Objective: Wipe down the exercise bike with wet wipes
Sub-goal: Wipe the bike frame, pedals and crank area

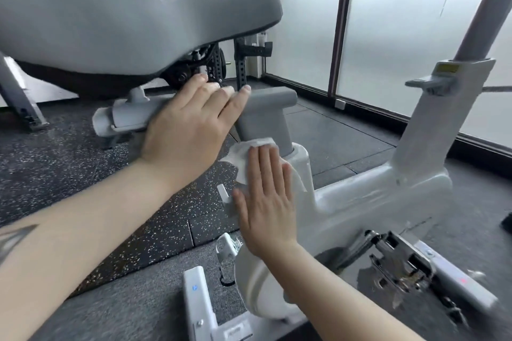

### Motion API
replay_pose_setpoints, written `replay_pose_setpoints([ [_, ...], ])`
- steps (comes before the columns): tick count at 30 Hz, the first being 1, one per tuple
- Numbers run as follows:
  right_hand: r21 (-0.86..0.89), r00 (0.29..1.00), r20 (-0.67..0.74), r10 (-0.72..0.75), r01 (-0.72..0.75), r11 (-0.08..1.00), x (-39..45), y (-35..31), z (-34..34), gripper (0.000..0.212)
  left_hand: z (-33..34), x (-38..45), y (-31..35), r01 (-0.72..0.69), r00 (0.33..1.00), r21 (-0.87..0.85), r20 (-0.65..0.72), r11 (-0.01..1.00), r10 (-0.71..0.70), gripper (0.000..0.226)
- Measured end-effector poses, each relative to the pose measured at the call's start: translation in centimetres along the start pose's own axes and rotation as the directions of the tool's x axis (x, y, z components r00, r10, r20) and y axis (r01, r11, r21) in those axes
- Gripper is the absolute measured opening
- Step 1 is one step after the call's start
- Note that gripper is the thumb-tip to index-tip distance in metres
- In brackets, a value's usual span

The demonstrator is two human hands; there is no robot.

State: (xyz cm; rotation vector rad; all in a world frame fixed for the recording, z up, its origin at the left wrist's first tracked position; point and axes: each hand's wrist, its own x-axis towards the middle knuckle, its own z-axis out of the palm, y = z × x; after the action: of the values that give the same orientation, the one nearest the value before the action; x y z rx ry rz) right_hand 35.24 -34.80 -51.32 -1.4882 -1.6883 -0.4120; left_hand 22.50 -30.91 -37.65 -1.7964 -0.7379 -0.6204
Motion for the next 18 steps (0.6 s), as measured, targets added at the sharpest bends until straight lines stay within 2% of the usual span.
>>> replay_pose_setpoints([
  [1, -0.024, 0.999, 0.016, -0.039, 0.039, 0.999, -0.7, 1.0, -0.1, 0.063, 0.0, 0.1, 0.1, 0.026, 1.000, -0.020, -0.014, 0.999, -0.027, 0.040],
  [2, -0.026, 1.000, 0.010, -0.016, 0.016, 1.000, -0.8, 2.3, -0.2, 0.063, 0.0, 0.4, 0.3, 0.058, 0.998, -0.042, -0.026, 0.997, -0.059, 0.037],
  [4, 0.078, 0.976, -0.026, 0.217, -0.214, 0.974, 0.2, 4.2, -0.5, 0.064, 0.1, 1.3, 0.6, 0.096, 0.995, -0.067, -0.002, 0.993, -0.096, 0.031],
  [6, 0.251, 0.909, -0.017, 0.418, -0.400, 0.881, 1.4, 3.9, -0.5, 0.068, 0.4, 2.5, 1.3, 0.100, 0.994, -0.100, 0.055, 0.990, -0.095, 0.030],
  [7, 0.272, 0.906, -0.026, 0.422, -0.400, 0.875, 1.3, 2.7, -0.4, 0.068, 0.6, 3.0, 1.6, 0.104, 0.993, -0.116, 0.070, 0.988, -0.096, 0.030],
  [10, 0.207, 0.968, -0.052, 0.245, -0.229, 0.951, -2.1, -0.6, 1.5, 0.067, 1.6, 3.5, 2.6, 0.126, 0.992, -0.082, 0.033, 0.989, -0.124, 0.032],
  [12, 0.165, 0.984, -0.031, 0.176, -0.169, 0.972, -4.3, 0.0, 2.6, 0.066, 2.3, 3.1, 3.0, 0.112, 0.994, -0.055, -0.003, 0.992, -0.113, 0.035],
  [14, 0.173, 0.970, -0.049, 0.237, -0.226, 0.959, -4.6, 1.4, 3.3, 0.066, 2.6, 2.9, 3.0, 0.098, 0.994, -0.050, -0.035, 0.994, -0.100, 0.036],
  [18, 0.306, 0.888, -0.054, 0.457, -0.421, 0.854, -2.6, 0.2, 3.3, 0.073, 2.4, 2.9, 3.3, 0.083, 0.993, -0.064, -0.085, 0.994, -0.088, 0.039],
])
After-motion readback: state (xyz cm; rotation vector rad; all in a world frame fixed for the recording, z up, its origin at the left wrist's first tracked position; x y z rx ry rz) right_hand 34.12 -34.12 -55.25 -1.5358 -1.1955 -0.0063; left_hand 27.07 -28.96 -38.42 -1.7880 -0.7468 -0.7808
